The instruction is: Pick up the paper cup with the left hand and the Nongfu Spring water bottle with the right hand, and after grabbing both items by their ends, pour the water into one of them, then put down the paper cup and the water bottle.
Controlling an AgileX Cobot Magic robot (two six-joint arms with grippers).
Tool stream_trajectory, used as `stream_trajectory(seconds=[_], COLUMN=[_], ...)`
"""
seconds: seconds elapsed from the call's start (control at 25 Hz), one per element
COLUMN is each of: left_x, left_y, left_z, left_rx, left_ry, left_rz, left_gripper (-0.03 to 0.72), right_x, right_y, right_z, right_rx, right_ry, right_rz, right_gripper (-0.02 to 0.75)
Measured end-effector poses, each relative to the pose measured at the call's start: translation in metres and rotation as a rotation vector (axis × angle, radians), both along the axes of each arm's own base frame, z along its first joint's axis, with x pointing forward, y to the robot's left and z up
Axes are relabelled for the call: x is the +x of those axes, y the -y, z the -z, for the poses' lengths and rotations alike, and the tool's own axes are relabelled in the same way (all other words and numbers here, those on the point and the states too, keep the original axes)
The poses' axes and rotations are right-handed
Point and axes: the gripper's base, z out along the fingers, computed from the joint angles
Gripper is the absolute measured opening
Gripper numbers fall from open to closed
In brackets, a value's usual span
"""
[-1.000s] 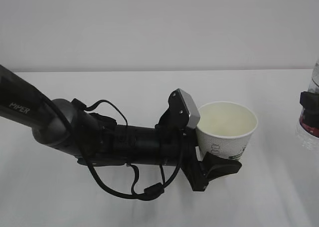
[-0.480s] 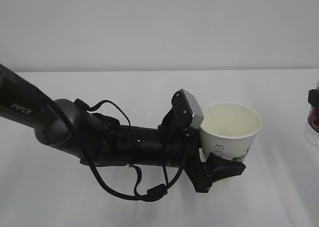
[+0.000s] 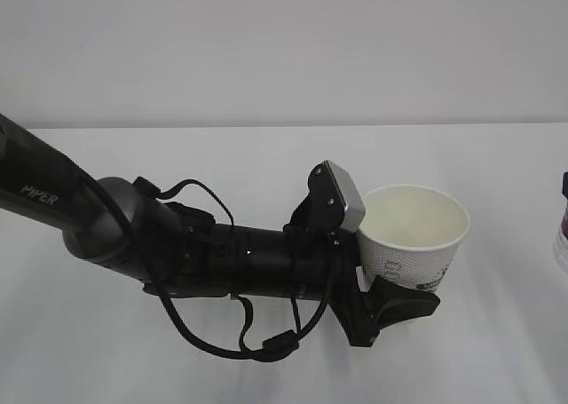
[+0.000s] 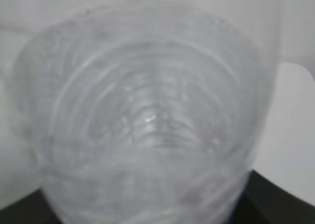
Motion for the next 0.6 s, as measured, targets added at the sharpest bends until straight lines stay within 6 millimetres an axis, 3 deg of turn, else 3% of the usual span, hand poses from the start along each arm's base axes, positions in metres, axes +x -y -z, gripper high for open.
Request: stream_trajectory(seconds=[0.24,0.6], left_x=[-0.002,-0.003], left_y=[0.0,0.0], left_z=[0.0,0.0], left_rx=[0.006,0.0], left_ry=[0.002,-0.015], left_rz=[0.019,0.033], left_gripper=[0.517,0.517], right_x=[-0.013,-0.019], right_y=[0.001,0.001], right_z=[0.016,0.012], right_rx=[-0.003,-0.001], right_ry=[-0.05,-0.003], right_rz=[0.0,-0.001], right_gripper=[0.446,0.446])
